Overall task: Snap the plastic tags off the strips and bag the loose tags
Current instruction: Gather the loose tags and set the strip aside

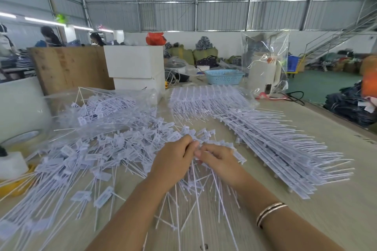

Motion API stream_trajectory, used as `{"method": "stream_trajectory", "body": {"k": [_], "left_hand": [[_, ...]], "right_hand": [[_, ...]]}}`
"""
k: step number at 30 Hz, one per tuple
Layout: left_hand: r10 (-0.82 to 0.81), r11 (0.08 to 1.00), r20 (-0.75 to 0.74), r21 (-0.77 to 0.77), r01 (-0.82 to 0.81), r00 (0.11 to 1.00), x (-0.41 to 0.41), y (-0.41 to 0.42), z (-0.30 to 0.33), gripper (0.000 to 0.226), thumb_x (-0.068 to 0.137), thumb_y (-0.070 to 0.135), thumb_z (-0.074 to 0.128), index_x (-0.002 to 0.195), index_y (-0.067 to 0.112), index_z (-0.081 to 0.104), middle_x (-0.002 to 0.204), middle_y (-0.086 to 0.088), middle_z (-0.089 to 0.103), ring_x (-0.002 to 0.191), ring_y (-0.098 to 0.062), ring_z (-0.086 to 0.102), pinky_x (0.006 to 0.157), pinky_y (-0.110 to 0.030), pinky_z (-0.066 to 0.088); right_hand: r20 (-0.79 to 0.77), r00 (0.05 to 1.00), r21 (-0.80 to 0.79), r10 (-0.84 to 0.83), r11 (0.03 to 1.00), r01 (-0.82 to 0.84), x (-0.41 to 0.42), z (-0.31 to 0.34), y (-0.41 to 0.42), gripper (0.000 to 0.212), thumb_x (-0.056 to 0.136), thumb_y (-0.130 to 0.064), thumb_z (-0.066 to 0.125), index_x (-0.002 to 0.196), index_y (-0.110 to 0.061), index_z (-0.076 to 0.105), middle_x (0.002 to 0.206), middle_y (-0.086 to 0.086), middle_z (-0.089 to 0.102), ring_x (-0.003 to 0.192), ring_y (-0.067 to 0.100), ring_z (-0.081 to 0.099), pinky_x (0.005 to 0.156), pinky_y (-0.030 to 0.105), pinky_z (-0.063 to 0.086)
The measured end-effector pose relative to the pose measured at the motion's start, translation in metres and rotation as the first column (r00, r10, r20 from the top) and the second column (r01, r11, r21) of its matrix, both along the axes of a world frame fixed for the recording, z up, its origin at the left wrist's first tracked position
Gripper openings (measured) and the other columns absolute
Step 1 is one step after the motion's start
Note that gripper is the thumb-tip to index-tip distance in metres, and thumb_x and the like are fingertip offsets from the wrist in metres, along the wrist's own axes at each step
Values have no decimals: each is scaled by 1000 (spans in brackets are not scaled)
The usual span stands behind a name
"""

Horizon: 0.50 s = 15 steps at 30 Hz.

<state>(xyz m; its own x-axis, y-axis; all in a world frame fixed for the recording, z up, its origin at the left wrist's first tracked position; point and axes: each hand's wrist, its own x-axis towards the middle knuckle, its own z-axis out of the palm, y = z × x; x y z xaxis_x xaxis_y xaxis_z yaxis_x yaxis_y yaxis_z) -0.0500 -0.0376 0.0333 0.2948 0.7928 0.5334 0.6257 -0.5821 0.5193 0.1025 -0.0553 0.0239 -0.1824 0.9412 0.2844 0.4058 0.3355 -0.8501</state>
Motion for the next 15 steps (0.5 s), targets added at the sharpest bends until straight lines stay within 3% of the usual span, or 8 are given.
{"method": "stream_trajectory", "body": {"k": [2,5,8,12,15], "left_hand": [[-66,996,129,-54,74,989,1,-1,1,16,98,30,44,84,33,50,47,8,44,39,-5,37,43,-18,27],[-87,984,269,-129,125,959,2,-2,1,8,98,27,46,97,29,54,46,8,48,34,-3,34,40,-12,26],[-49,974,423,-180,137,905,3,-3,5,7,95,27,51,91,32,53,49,13,55,37,0,38,43,-11,31],[16,964,556,-230,136,831,6,-3,8,3,92,35,55,89,35,53,69,-7,57,61,-16,51,61,-29,46],[68,957,631,-260,128,773,7,-3,7,7,91,39,55,84,38,55,71,0,55,62,-11,53,60,-29,48]], "right_hand": [[-46,998,1,37,999,-37,3,2,-1,21,89,-42,61,84,-24,71,91,2,71,104,21,60,104,51,35],[-113,989,79,93,993,-84,4,4,0,19,89,-26,65,84,-8,69,79,8,67,78,22,63,85,40,49],[-160,984,191,74,981,-43,-3,3,0,15,87,-24,66,74,-17,66,63,-12,56,61,4,51,67,20,40],[-241,969,291,50,956,23,-14,4,-1,17,85,-24,64,69,-24,66,62,-8,57,61,3,51,67,23,40],[-277,960,344,37,937,63,-17,8,-3,21,90,-20,61,72,-30,65,66,-14,59,63,-1,52,68,17,42]]}}
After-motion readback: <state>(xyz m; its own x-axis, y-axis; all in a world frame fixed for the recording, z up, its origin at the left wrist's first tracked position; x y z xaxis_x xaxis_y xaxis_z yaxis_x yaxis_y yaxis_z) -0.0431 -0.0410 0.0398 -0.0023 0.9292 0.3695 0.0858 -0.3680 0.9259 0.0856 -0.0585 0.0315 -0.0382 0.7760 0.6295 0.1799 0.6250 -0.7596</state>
